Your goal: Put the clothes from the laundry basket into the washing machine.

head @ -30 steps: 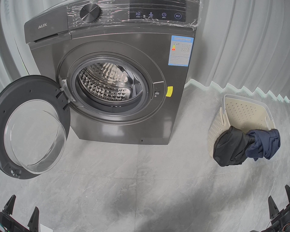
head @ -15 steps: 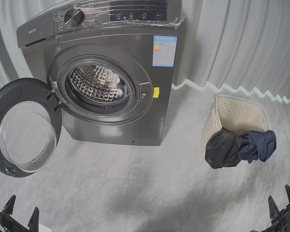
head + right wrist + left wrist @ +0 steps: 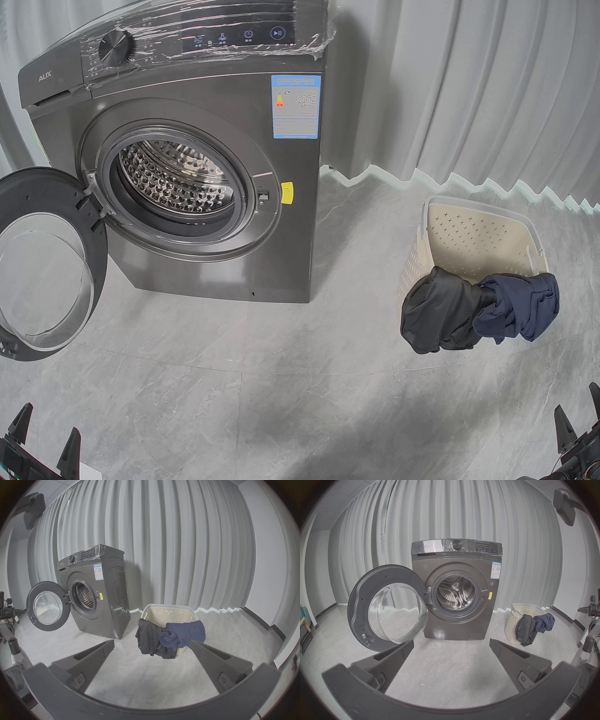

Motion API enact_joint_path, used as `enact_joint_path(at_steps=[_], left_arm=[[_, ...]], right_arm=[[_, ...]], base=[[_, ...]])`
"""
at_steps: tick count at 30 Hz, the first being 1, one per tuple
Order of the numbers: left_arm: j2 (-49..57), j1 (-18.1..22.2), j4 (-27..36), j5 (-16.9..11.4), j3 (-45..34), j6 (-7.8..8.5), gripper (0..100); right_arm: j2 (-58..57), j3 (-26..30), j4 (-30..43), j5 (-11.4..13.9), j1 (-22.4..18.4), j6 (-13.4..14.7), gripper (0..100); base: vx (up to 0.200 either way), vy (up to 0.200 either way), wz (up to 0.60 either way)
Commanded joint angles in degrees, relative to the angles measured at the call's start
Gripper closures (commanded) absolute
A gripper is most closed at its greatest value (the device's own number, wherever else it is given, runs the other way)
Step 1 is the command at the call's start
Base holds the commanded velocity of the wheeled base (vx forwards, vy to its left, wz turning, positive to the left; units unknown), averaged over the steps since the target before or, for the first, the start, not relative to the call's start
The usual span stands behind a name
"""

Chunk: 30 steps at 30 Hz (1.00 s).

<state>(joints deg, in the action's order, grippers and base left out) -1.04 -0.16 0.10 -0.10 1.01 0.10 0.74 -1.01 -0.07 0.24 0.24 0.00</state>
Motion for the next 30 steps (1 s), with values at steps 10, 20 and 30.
enact_joint_path(at_steps=[10,20,30], left_arm=[[0.9,0.1,0.0,0.0,-0.9,-0.01,0],[0.9,0.1,0.0,0.0,-0.9,-0.01,0],[0.9,0.0,0.0,0.1,-0.9,0.08,0]], right_arm=[[-0.6,1.0,0.0,0.0,0.0,0.0,0],[-0.6,1.0,0.0,0.0,0.0,0.0,0],[-0.6,1.0,0.0,0.0,0.0,0.0,0]], base=[[0.000,-0.200,0.00],[0.000,-0.200,0.00],[0.000,-0.200,0.00]])
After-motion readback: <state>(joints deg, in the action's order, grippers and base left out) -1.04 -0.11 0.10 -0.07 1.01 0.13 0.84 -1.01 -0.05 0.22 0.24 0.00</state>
